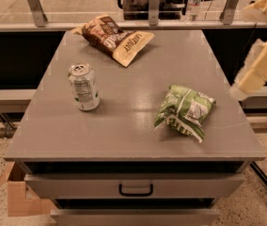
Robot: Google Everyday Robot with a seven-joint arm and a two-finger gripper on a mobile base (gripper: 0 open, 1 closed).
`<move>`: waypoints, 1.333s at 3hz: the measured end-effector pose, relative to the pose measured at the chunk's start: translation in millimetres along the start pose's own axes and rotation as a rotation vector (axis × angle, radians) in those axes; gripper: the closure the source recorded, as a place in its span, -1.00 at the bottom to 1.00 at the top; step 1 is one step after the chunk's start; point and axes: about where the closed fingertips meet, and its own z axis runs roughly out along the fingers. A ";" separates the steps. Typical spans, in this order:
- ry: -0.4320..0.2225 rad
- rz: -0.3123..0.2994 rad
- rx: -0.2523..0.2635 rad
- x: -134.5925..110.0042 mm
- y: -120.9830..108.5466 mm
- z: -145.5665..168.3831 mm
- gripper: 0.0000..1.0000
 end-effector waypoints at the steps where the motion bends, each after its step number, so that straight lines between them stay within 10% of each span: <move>1: -0.133 0.026 -0.007 -21.6 -13.8 2.4 -1.00; 4: -0.238 0.148 0.017 -53.1 -10.9 8.1 -1.00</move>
Offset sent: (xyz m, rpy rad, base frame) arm 0.0420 0.0574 0.0191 0.3034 -0.0183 -0.0834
